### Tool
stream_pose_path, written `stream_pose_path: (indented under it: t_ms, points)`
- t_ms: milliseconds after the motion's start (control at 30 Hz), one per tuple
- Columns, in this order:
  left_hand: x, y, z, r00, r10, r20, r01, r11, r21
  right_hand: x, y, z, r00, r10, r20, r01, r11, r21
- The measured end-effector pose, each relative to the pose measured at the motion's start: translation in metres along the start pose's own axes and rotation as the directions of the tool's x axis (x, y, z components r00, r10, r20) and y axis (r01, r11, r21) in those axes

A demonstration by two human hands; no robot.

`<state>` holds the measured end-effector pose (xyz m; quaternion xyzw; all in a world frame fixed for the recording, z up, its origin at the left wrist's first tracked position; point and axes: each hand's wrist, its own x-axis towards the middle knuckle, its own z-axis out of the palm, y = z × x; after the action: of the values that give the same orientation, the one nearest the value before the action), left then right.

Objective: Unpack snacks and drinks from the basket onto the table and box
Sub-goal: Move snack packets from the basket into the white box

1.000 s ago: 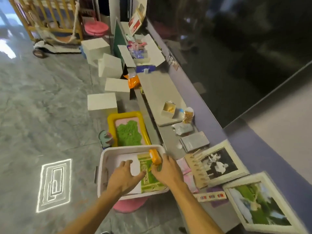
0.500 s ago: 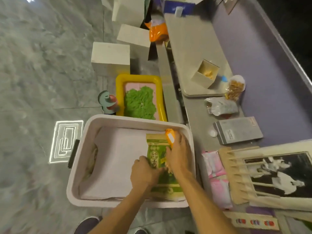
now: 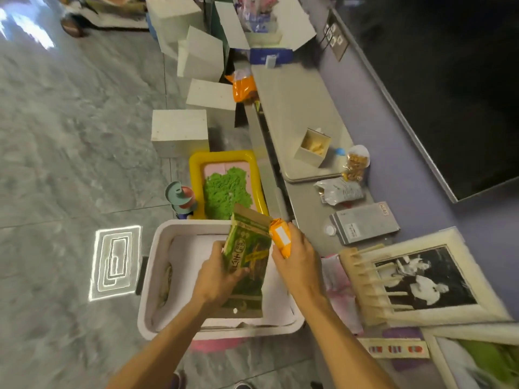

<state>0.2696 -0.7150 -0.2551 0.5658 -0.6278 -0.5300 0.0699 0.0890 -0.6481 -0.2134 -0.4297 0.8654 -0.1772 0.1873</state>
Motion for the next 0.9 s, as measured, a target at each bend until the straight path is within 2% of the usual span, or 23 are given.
stream_pose_path:
  t_ms: [233, 333, 500, 733, 900]
  points:
    - [-0.087, 0.12, -0.107, 0.976, 0.208, -0.058, -0.208, 0.978, 0.003, -0.05, -0.077, -0.144, 0.985, -0.042, -0.17, 0.054, 0.996, 0.066]
    - [-0.128, 0.178, -0.139, 0.942, 0.33, -0.061, -0.33, 0.944, 0.005, -0.076, -0.112, -0.209, 0.965, -0.081, -0.248, 0.105, 0.991, 0.085]
    - [-0.184, 0.262, -0.19, 0.886, 0.461, -0.051, -0.461, 0.887, 0.013, -0.119, -0.153, -0.303, 0.923, -0.055, -0.382, 0.094, 0.992, 0.085]
    - [-0.264, 0.361, -0.217, 0.777, 0.612, 0.145, -0.62, 0.785, 0.01, -0.22, -0.171, -0.402, 0.8, 0.117, -0.589, -0.062, 0.992, 0.113]
    - [-0.335, 0.396, -0.167, 0.611, 0.707, 0.355, -0.757, 0.653, 0.002, -0.319, -0.146, -0.436, 0.661, 0.247, -0.708, -0.202, 0.968, 0.149]
